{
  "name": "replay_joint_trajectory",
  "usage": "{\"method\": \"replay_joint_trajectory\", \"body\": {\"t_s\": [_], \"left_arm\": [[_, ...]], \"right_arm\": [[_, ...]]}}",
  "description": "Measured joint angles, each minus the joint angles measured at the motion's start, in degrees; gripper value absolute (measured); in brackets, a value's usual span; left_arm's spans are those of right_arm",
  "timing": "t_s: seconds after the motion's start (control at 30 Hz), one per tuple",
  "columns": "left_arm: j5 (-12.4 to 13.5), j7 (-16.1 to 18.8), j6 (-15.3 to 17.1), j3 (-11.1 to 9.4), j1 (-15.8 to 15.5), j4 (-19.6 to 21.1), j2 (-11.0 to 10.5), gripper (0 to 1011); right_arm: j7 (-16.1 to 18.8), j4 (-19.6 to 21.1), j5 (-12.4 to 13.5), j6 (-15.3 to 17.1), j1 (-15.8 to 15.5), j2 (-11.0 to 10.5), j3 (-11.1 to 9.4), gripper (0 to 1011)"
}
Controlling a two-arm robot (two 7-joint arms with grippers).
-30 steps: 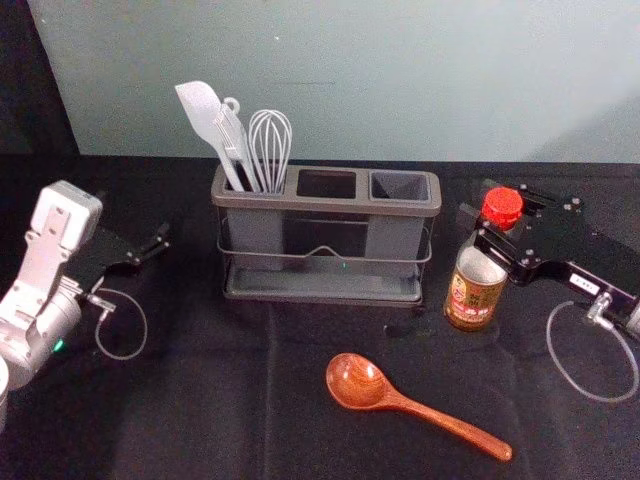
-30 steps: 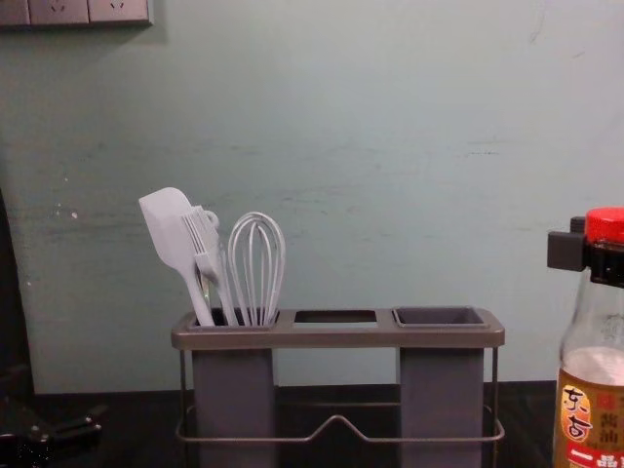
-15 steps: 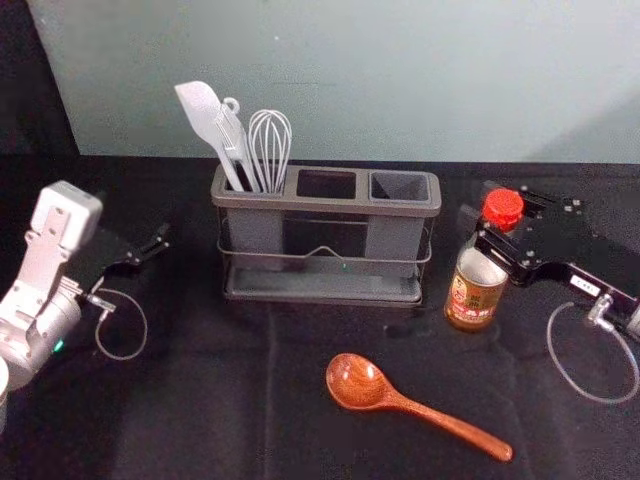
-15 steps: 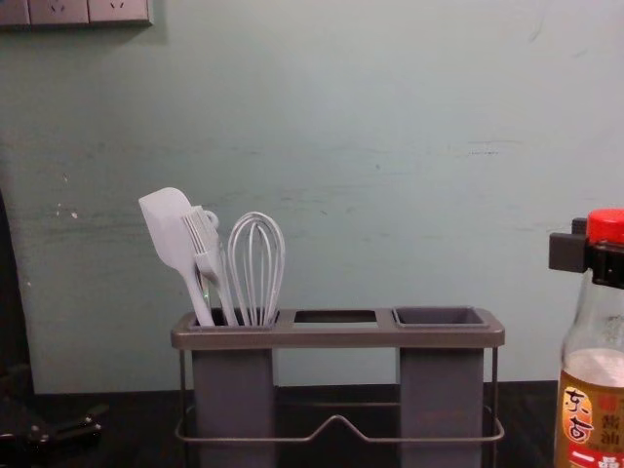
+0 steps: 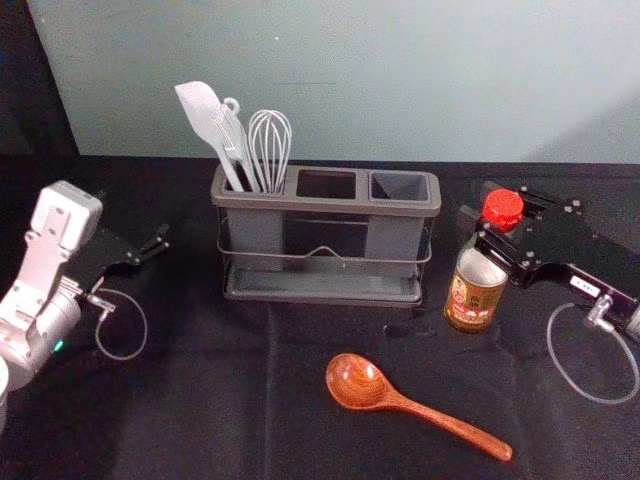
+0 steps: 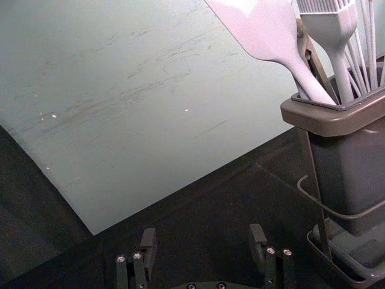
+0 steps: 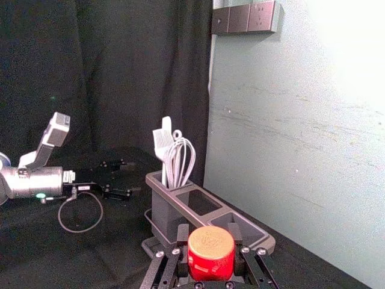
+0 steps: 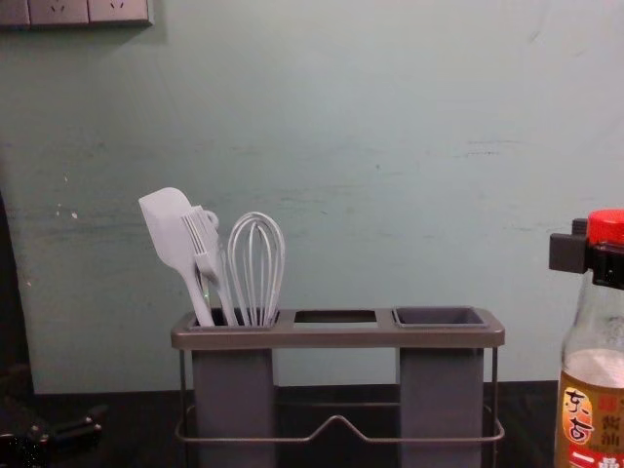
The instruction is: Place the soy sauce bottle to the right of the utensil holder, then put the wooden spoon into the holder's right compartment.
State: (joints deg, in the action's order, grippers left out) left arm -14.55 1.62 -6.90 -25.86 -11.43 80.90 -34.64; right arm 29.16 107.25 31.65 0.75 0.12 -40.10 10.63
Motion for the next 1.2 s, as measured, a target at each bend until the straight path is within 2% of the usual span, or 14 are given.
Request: {"method": "replay_joint_trajectory", "body": {"t_s": [0.4,0.53,0.73,1.1,1.2], "left_arm": [[0.00,0.00,0.00,0.00,0.00,0.00,0.00,1005],[0.00,0.00,0.00,0.00,0.00,0.00,0.00,1005],[0.00,0.00,0.00,0.00,0.00,0.00,0.00,1005],[0.00,0.00,0.00,0.00,0.00,0.00,0.00,1005],[0.00,0.00,0.00,0.00,0.00,0.00,0.00,1005]], "right_arm": [[-0.20,-0.01,-0.02,0.00,0.04,-0.31,0.04,382],[-0.26,-1.64,0.17,0.30,1.25,-0.14,0.41,381],[0.21,-7.75,1.14,0.35,5.30,1.71,1.89,382],[1.15,-16.41,1.20,-0.59,11.67,4.77,4.34,382],[1.82,-20.03,1.57,-0.97,13.88,6.28,5.14,382]]}}
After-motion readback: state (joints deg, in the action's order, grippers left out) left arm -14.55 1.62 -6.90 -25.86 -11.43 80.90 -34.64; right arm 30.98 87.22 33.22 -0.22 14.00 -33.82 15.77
